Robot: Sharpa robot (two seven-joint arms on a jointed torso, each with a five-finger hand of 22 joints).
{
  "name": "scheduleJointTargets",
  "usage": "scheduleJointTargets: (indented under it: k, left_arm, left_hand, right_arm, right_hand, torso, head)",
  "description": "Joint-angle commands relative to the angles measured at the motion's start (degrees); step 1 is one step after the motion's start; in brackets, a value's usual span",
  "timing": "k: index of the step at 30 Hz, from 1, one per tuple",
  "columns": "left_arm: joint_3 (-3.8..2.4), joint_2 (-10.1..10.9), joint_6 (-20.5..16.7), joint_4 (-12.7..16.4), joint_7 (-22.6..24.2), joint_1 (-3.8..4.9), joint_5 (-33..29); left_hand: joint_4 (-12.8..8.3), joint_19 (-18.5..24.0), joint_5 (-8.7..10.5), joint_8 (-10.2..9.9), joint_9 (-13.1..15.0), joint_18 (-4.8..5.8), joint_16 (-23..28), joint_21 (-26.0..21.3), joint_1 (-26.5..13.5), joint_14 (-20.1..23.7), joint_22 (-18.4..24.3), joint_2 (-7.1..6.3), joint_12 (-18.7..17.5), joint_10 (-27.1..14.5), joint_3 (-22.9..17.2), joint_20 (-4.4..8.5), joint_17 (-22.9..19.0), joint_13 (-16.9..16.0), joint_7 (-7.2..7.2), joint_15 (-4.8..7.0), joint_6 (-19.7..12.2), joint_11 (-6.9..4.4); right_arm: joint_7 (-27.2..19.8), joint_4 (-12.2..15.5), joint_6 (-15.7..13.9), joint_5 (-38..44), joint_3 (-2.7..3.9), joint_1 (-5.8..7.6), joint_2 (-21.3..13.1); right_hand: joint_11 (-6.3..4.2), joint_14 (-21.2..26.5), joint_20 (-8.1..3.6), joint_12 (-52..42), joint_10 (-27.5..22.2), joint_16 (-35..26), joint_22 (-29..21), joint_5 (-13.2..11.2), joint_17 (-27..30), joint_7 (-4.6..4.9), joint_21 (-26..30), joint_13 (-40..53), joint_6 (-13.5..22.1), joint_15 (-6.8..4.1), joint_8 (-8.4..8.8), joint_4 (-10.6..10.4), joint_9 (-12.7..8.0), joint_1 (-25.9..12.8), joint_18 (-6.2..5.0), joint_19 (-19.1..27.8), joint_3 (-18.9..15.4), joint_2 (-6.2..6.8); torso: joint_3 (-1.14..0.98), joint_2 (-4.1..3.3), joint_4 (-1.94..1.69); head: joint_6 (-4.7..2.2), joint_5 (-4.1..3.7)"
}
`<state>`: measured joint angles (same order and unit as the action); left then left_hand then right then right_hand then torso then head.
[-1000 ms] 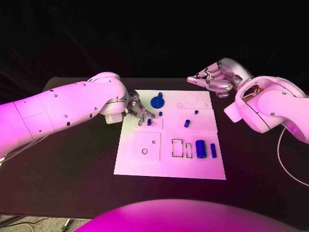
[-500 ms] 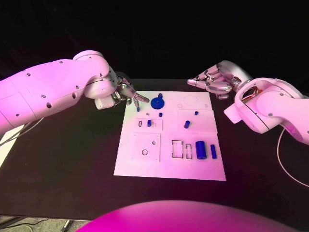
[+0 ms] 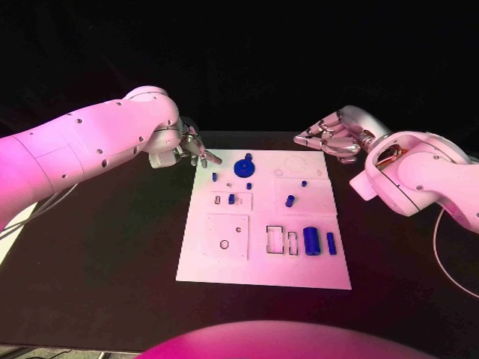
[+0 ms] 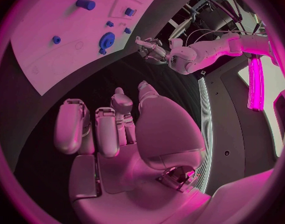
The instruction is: Assemble the parts on the task board
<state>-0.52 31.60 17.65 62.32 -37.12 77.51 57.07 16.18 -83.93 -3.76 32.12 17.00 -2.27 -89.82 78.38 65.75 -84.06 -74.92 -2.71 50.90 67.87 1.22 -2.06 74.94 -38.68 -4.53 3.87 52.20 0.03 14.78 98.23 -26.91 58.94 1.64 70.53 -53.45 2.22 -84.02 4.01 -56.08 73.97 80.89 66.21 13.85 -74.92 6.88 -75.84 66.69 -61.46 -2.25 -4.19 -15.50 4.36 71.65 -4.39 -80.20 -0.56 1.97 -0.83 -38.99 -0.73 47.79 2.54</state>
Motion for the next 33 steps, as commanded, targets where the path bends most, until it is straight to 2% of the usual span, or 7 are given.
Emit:
scheduleJointTargets:
  k: [1,6,9,14,18,22,33]
  left_arm:
    - [0.23,-1.3,3.22,-2.04,3.04,0.04,3.64]
    - [0.79,-3.5,3.16,-4.9,4.44,-0.28,4.01]
    - [1.34,-4.84,2.98,-6.3,4.52,-0.48,4.09]
    - [1.86,-6.25,3.4,-7.91,3.77,-0.75,4.47]
    - [2.0,-7.13,3.9,-9.28,3.34,-0.88,5.73]
    - [2.04,-7.52,4.06,-10.04,2.97,-0.93,6.36]
    - [2.04,-7.55,3.07,-10.18,2.71,-0.95,6.81]
  left_hand:
    - [0.18,-2.7,0.34,0.21,0.06,-0.35,-0.18,0.53,0.62,-5.94,-7.71,0.03,0.78,0.84,0.7,-0.35,15.06,-0.71,0.25,-0.19,0.79,-0.01]
    - [0.43,-2.83,0.58,0.39,0.16,-0.28,-0.18,0.87,0.32,-5.94,-7.96,0.24,1.42,1.23,1.54,-0.28,15.06,-1.24,0.4,-0.08,1.19,-0.15]
    - [0.45,-2.87,0.84,0.36,0.21,-0.26,-0.18,0.93,-0.11,-5.94,-8.04,-0.44,1.42,1.14,2.97,-0.21,15.06,-1.03,0.47,0.01,1.23,-0.18]
    - [0.5,-2.91,1.0,0.39,0.25,-0.23,-0.18,1.04,-0.38,-5.94,-8.12,-0.49,1.53,1.19,3.49,-0.15,15.06,-1.12,0.51,0.03,1.31,-0.25]
    - [0.5,-2.92,1.0,0.46,0.3,-0.22,-0.18,1.08,-0.48,-5.94,-8.16,-0.14,1.58,1.21,3.66,-0.12,15.06,-1.14,0.57,0.08,1.46,-0.3]
    - [0.49,-2.99,1.0,0.53,0.36,-0.17,-0.18,1.29,-0.55,-5.94,-8.31,0.12,1.79,1.34,3.83,-0.08,15.06,-1.37,0.63,0.11,1.6,-0.35]
    - [0.43,-3.05,0.99,0.67,0.47,-0.13,-0.18,1.49,-0.48,-5.94,-8.45,0.45,2.08,1.55,4.05,-0.02,15.06,-1.66,0.74,0.18,1.84,-0.43]
  right_arm:
    - [-0.42,0.14,0.95,1.12,-0.01,-0.06,0.1]
    - [-0.44,0.11,1.0,1.21,-0.03,-0.07,0.25]
    - [-0.37,0.16,0.97,1.33,-0.03,-0.07,0.08]
    - [-0.34,0.12,0.79,1.4,-0.03,-0.08,-0.29]
    - [-0.34,0.36,0.65,1.41,-0.03,-0.08,-0.75]
    - [-0.29,0.44,0.6,1.42,-0.03,-0.09,-0.99]
    - [-0.24,0.46,0.52,1.42,-0.04,-0.1,-1.15]
  right_hand:
    - [0.02,-3.96,-0.11,-0.22,-0.27,-0.3,-0.1,0.39,-6.36,0.14,0.35,-0.04,0.4,0.21,0.07,0.05,0.05,0.72,-0.54,0.29,-0.25,-0.02]
    - [0.02,-3.95,-0.11,-0.2,-0.28,-0.35,-0.13,0.49,-6.32,0.14,0.37,-0.06,0.4,0.21,0.07,0.06,0.06,0.81,-0.55,0.3,-0.31,-0.07]
    - [0.02,-3.94,-0.12,-0.08,-0.35,-0.41,-0.23,0.83,-6.27,0.15,0.44,-0.15,0.41,0.21,0.07,0.01,0.05,0.99,-0.57,0.34,-0.49,-0.17]
    - [0.03,-3.94,-0.11,0.02,-0.41,-0.4,-0.29,1.15,-6.28,0.16,0.49,-0.23,0.45,0.22,0.09,-0.05,0.05,1.12,-0.58,0.37,-0.72,-0.23]
    - [0.04,-3.94,-0.11,0.05,-0.43,-0.41,-0.34,1.53,-6.29,0.17,0.52,-0.26,0.47,0.22,0.1,-0.11,0.04,1.3,-0.59,0.39,-0.94,-0.3]
    - [0.04,-3.94,-0.11,0.05,-0.43,-0.41,-0.34,1.53,-6.29,0.17,0.52,-0.26,0.47,0.22,0.1,-0.11,0.04,1.3,-0.59,0.39,-0.94,-0.3]
    - [0.04,-3.94,-0.11,0.02,-0.42,-0.43,-0.33,1.66,-6.27,0.18,0.52,-0.24,0.47,0.22,0.09,-0.13,0.04,1.35,-0.59,0.38,-1.04,-0.33]
  torso:
    - [-0.03,-0.07,0.0]
    - [0.04,-0.14,0.12]
    - [0.12,-0.29,0.19]
    - [0.1,-0.33,0.26]
    - [0.13,-0.37,0.11]
    - [0.13,-0.32,0.22]
    - [0.09,-0.23,0.16]
  head:
    - [-0.22,0.18]
    - [-0.21,0.38]
    - [-0.17,0.8]
    - [-0.26,1.03]
    - [-0.06,0.82]
    - [-0.06,0.98]
    - [0.17,0.84]
